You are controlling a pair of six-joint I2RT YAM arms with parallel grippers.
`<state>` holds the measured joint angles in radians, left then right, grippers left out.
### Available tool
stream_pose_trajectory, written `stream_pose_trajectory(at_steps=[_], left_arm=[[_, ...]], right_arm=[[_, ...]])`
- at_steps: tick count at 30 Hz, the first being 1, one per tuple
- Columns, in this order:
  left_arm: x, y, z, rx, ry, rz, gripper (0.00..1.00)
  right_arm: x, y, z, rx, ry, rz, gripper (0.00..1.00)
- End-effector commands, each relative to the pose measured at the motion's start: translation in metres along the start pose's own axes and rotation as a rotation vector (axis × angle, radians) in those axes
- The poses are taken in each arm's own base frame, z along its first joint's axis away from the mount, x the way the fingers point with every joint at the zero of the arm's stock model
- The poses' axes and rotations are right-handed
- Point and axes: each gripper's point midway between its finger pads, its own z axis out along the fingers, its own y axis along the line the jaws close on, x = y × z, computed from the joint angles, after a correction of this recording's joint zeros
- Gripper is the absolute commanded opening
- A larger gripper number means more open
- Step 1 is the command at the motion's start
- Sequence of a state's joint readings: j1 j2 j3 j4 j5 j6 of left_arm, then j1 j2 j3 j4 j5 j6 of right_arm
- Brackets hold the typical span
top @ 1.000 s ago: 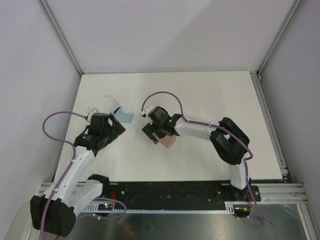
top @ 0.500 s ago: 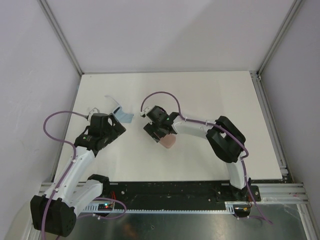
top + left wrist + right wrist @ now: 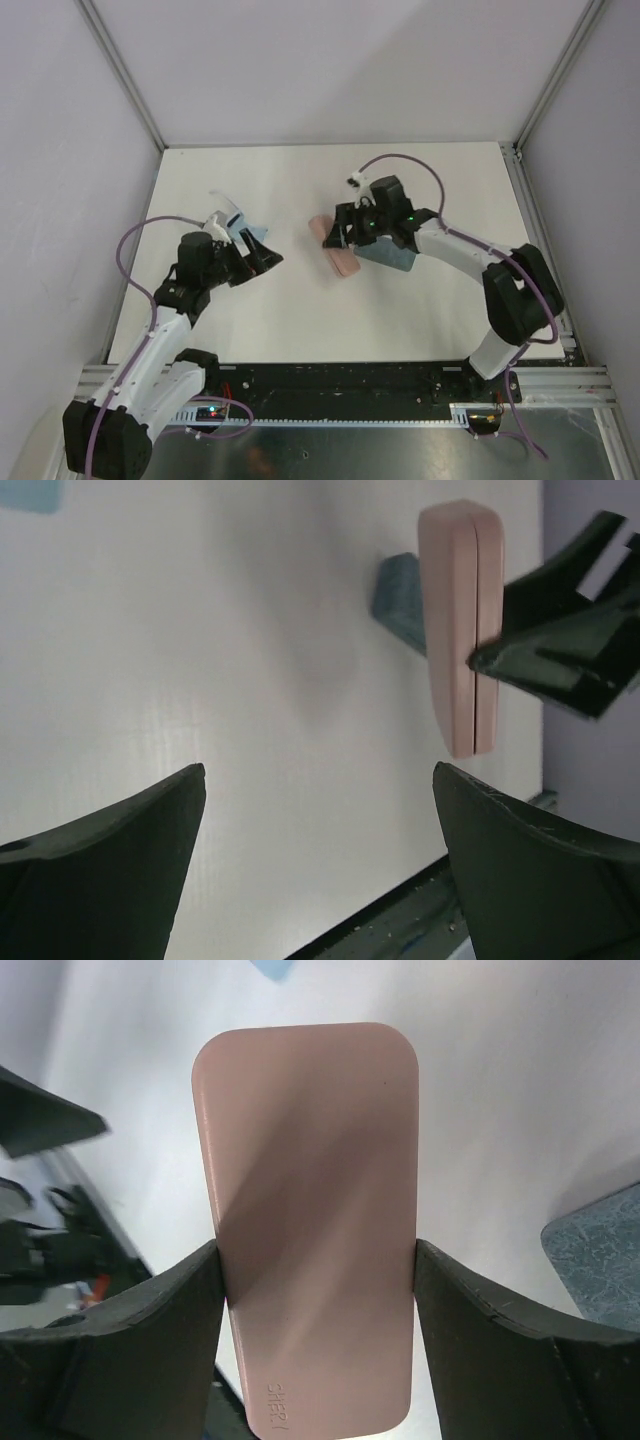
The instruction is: Organize the sunglasses
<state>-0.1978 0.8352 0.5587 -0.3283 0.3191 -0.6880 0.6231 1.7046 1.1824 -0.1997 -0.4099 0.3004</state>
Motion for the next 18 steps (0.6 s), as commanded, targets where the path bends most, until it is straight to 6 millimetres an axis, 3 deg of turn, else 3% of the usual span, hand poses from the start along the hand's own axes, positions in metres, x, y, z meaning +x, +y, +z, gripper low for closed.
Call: stream_pose_trajectory(at_steps=[1, 9, 18], left_arm=[[-0.011, -0.056, -0.01, 0.3, -0.045, 0.072, 1.0], [-0.011, -0.117, -0.019, 0.6, -0.094, 0.044, 1.0], [-0.037, -0.172, -0.042, 0.801, -0.141, 0.045, 1.0]], right_arm=[[-0.042, 0.05, -0.039, -0.301, -0.153, 0.111, 0.41], [-0.044, 0.07, -0.067, -0.457, -0.191, 0.219, 0.39], [-0.06, 0.101, -0.122, -0.731, -0.261, 0.332, 0.39]])
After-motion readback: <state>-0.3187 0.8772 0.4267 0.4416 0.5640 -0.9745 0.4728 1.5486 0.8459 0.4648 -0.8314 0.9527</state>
